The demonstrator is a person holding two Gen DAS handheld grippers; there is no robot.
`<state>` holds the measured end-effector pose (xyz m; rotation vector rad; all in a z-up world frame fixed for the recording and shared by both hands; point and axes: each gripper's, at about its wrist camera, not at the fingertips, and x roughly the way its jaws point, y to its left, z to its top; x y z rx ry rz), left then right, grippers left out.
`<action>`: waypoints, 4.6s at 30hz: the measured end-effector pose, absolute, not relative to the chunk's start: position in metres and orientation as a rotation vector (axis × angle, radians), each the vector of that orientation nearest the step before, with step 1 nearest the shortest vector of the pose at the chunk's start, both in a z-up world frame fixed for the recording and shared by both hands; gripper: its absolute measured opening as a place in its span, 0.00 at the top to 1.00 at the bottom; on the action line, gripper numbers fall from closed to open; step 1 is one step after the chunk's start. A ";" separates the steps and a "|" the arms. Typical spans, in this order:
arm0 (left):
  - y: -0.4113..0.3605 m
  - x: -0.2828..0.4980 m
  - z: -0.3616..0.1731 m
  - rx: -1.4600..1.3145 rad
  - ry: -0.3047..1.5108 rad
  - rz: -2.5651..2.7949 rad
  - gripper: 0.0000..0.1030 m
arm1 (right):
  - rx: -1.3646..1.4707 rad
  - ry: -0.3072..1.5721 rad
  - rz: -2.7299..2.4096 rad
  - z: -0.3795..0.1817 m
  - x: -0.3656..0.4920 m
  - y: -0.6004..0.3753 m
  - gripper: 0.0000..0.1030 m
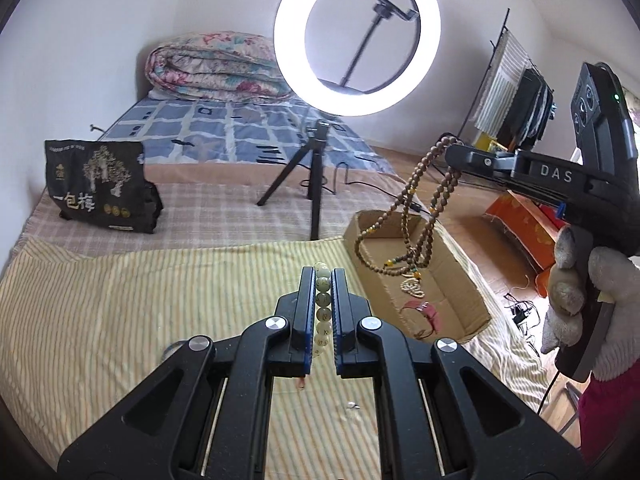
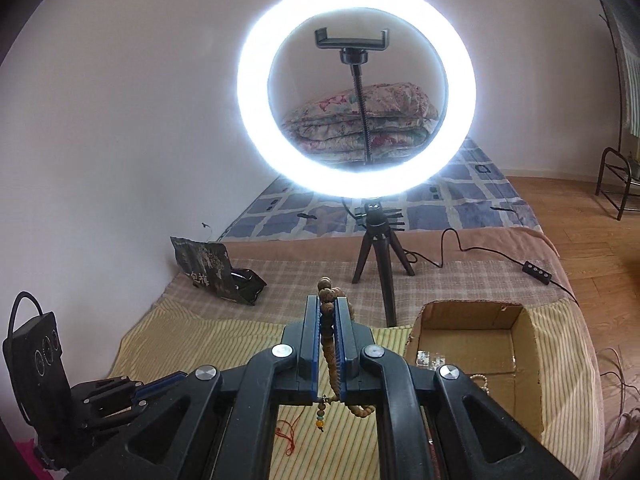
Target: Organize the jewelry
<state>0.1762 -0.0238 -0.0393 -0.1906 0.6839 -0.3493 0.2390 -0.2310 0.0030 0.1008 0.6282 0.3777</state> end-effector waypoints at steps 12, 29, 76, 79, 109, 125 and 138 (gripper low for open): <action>-0.097 0.192 -0.041 -0.150 0.696 -0.454 0.95 | 0.118 0.643 0.281 -0.004 0.247 -0.289 0.96; -0.150 0.249 -0.065 -0.162 0.719 -0.474 0.95 | 0.148 0.701 0.228 -0.028 0.236 -0.354 0.96; -0.197 0.307 -0.101 -0.066 0.774 -0.383 0.55 | -0.004 0.837 0.167 -0.099 0.222 -0.360 0.42; -0.193 0.305 -0.098 -0.070 0.766 -0.374 0.55 | -0.028 0.828 0.142 -0.097 0.219 -0.357 0.34; -0.083 0.247 -0.040 -0.041 0.745 -0.275 0.54 | -0.079 0.731 0.153 -0.054 0.161 -0.299 0.10; 0.037 0.202 -0.035 -0.063 0.764 -0.192 0.54 | -0.170 0.684 0.254 -0.062 0.123 -0.242 0.04; 0.070 0.203 -0.099 -0.128 0.903 -0.194 0.32 | -0.209 0.764 0.322 -0.100 0.116 -0.210 0.05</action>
